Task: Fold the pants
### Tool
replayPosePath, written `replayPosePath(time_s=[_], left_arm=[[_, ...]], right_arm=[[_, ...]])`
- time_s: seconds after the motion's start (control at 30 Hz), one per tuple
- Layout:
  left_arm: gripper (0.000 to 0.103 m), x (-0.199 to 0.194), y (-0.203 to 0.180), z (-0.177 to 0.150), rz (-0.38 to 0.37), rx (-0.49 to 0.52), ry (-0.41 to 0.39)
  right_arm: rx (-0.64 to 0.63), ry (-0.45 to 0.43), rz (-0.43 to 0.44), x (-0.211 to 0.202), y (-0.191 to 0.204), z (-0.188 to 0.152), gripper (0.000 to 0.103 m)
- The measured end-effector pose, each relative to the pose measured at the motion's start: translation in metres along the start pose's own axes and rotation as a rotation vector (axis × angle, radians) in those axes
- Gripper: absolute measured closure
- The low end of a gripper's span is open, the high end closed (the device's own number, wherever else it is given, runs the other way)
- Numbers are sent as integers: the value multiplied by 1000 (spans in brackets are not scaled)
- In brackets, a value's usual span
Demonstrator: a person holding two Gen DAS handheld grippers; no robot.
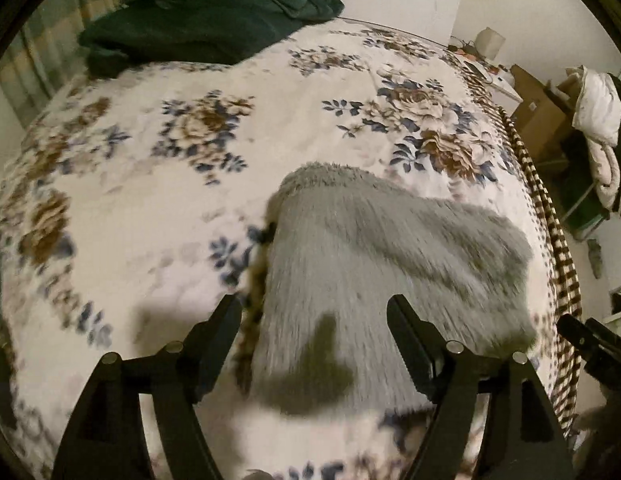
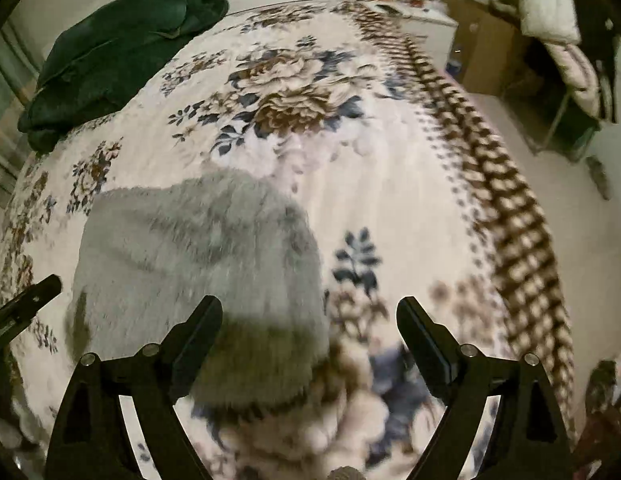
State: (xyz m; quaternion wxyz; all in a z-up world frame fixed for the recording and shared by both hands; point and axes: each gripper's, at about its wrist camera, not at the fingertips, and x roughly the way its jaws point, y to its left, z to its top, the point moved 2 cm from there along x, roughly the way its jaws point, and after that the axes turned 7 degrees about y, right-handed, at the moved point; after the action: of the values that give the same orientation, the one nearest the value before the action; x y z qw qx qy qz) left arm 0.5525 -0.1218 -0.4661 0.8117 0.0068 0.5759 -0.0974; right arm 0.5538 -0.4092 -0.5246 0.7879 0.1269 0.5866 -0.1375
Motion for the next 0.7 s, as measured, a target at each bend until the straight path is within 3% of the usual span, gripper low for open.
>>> replayPosePath(time_s=[0.17,0.47,0.6,0.7], left_arm=[[29,-70,-17,-33,83,23,-41],[29,-223,-25,-89,94,11,-128],[16,-306,-28,-119,92,30,-184],[13,-366,-29,-143,82,47,-240]], right_arm=[[4,-43,-39,-62,6,-46,9],[-78,-200,-85,-248,25,-127,8],[-73,-258,-71,-340,26,-165,8],[-64,-307,-62,-405,27,-196,8]])
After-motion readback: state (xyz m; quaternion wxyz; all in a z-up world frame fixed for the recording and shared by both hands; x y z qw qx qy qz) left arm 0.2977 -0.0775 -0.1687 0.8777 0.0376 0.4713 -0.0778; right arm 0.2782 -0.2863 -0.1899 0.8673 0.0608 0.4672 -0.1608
